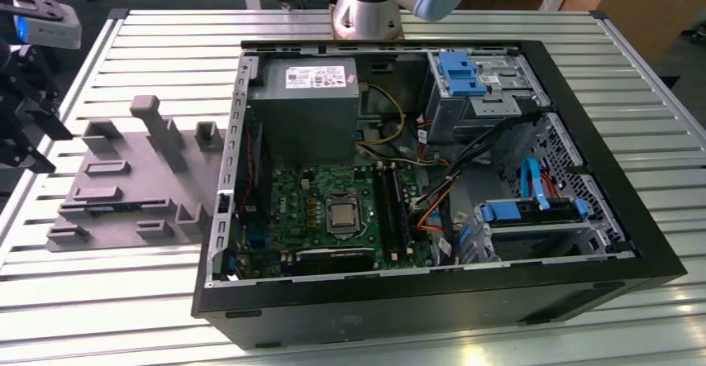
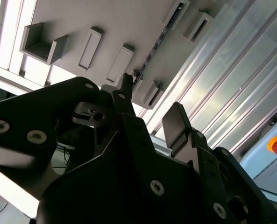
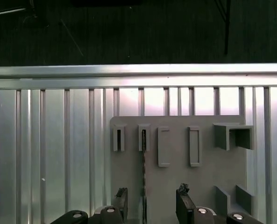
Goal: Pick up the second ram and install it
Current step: 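Pick up the second ram and move it above second insertion slot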
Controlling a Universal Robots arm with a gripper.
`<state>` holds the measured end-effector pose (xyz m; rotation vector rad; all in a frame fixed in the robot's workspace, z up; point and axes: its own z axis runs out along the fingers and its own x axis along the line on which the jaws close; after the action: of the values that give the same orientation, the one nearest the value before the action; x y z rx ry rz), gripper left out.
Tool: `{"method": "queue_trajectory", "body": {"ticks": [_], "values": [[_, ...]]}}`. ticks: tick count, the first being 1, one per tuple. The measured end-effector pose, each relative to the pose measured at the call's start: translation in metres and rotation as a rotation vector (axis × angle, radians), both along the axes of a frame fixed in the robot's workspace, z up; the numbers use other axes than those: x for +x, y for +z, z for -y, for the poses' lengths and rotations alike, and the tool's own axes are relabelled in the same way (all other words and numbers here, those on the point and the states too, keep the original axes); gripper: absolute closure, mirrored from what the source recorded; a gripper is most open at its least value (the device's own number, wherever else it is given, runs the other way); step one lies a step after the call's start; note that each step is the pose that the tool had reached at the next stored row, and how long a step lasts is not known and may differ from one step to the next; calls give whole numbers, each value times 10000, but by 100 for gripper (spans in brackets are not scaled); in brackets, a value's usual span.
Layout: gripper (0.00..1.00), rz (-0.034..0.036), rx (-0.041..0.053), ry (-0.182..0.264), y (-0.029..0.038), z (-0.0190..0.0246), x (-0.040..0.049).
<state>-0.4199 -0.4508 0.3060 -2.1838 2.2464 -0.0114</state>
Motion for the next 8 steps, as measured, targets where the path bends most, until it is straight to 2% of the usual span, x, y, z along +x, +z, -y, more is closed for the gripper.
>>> {"method": "queue_trajectory", "body": {"ticks": [5, 8], "values": [[47, 31, 1, -29, -88, 1, -2], [47, 31, -1, -30, -107, 1, -2]]}}
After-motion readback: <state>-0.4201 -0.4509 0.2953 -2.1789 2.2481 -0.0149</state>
